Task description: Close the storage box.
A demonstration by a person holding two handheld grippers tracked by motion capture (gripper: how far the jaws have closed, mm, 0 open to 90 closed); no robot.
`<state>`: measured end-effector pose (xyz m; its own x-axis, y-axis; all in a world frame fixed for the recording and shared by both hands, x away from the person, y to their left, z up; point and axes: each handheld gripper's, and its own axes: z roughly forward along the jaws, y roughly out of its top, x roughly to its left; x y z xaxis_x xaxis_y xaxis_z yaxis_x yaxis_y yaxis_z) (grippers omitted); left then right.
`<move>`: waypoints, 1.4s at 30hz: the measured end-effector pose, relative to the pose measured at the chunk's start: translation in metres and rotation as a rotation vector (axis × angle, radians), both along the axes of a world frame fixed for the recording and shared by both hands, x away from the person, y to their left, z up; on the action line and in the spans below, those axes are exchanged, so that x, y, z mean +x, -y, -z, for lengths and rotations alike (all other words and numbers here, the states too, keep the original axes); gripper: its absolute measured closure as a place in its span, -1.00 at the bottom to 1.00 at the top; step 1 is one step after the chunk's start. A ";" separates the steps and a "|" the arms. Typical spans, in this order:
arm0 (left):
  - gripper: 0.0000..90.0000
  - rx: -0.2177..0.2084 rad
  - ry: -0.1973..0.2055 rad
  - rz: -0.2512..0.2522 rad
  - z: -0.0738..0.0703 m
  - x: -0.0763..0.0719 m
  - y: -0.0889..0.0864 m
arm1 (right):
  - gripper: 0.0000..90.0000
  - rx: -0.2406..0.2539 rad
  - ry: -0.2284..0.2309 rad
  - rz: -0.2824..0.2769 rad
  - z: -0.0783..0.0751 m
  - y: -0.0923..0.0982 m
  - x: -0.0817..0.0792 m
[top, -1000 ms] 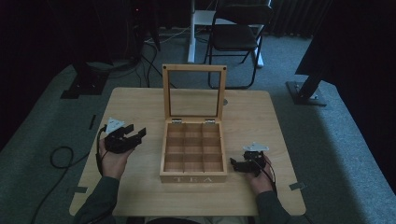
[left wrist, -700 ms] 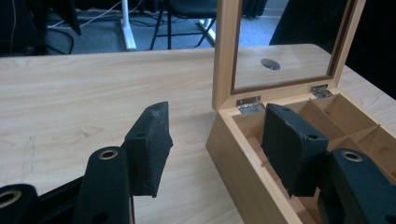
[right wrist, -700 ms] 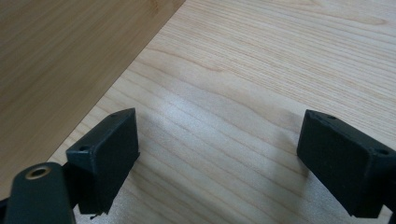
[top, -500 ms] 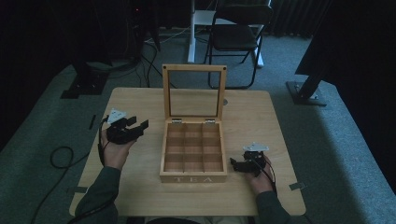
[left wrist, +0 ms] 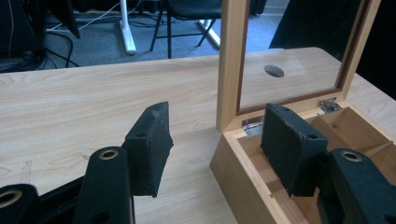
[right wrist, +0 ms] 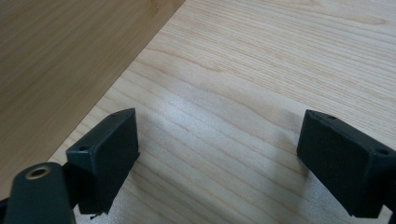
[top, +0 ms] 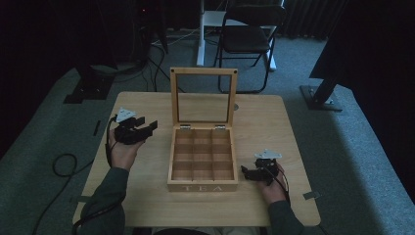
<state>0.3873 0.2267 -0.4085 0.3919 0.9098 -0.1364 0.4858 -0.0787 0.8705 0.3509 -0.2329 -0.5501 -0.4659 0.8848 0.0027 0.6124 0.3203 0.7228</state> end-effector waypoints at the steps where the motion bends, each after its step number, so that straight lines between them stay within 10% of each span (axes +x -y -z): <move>1: -0.05 0.000 0.000 0.000 0.000 0.000 0.000 | -0.73 0.000 0.000 0.000 0.000 0.000 0.000; 42: -0.07 0.089 0.029 0.045 -0.012 0.066 0.040 | -0.73 0.002 -0.002 0.007 0.000 -0.001 -0.001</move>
<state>0.4530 0.1866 -0.3965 0.4352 0.8993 -0.0435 0.4543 -0.1777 0.8729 0.3503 -0.2324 -0.5501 -0.4601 0.8878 0.0051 0.6156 0.3149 0.7224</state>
